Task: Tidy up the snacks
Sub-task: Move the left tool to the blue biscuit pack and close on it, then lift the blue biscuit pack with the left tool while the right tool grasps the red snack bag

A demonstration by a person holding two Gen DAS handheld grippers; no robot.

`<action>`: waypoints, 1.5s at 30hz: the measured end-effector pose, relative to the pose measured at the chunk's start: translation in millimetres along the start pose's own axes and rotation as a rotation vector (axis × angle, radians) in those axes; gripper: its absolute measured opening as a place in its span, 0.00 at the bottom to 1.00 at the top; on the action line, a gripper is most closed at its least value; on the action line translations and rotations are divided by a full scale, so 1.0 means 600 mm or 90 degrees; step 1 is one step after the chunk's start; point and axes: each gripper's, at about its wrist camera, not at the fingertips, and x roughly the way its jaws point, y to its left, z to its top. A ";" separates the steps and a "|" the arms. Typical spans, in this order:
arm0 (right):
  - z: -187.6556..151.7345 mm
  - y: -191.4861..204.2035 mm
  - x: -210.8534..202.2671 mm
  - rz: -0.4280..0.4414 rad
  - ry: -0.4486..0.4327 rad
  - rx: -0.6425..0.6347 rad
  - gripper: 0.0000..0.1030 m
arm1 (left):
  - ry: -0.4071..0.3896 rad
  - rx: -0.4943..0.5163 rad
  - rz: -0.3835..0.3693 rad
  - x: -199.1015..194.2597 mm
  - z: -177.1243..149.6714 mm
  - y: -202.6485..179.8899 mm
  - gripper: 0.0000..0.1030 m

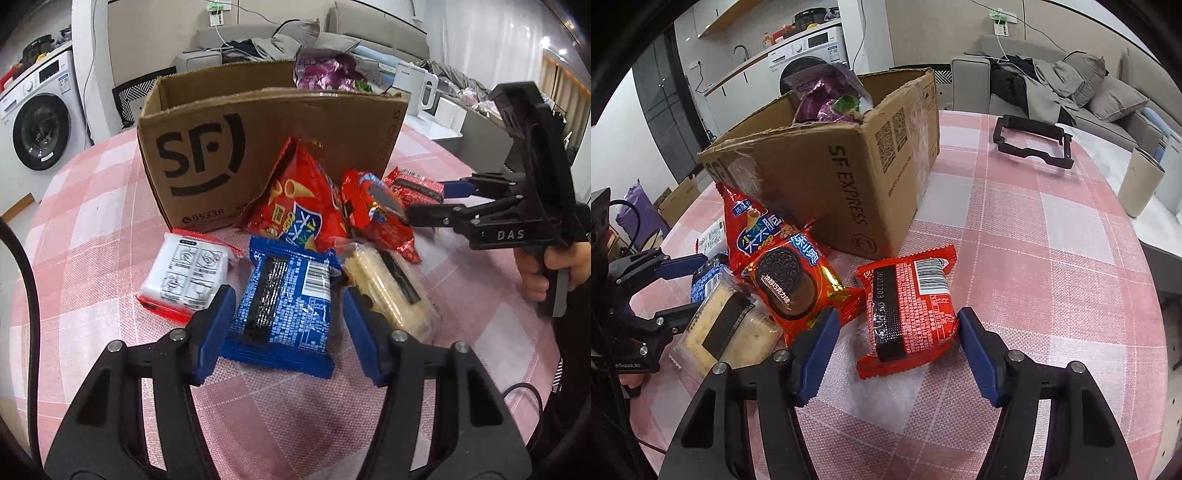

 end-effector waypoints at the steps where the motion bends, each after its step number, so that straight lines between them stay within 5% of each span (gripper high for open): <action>1: -0.001 -0.001 0.000 0.000 0.000 0.001 0.65 | 0.003 0.001 0.005 0.004 -0.001 0.000 0.56; 10: 0.000 -0.019 0.000 0.003 -0.001 0.024 0.59 | 0.024 -0.004 0.015 0.022 -0.001 0.000 0.56; 15: 0.000 -0.016 0.002 -0.003 -0.001 0.021 0.55 | 0.026 -0.005 0.010 0.025 -0.002 0.002 0.42; 22: 0.000 -0.017 0.000 -0.003 -0.003 0.020 0.45 | 0.025 -0.014 0.003 0.023 -0.003 0.007 0.41; 45: 0.000 -0.023 -0.044 0.014 -0.040 0.030 0.44 | -0.029 -0.039 0.008 -0.028 0.000 0.044 0.41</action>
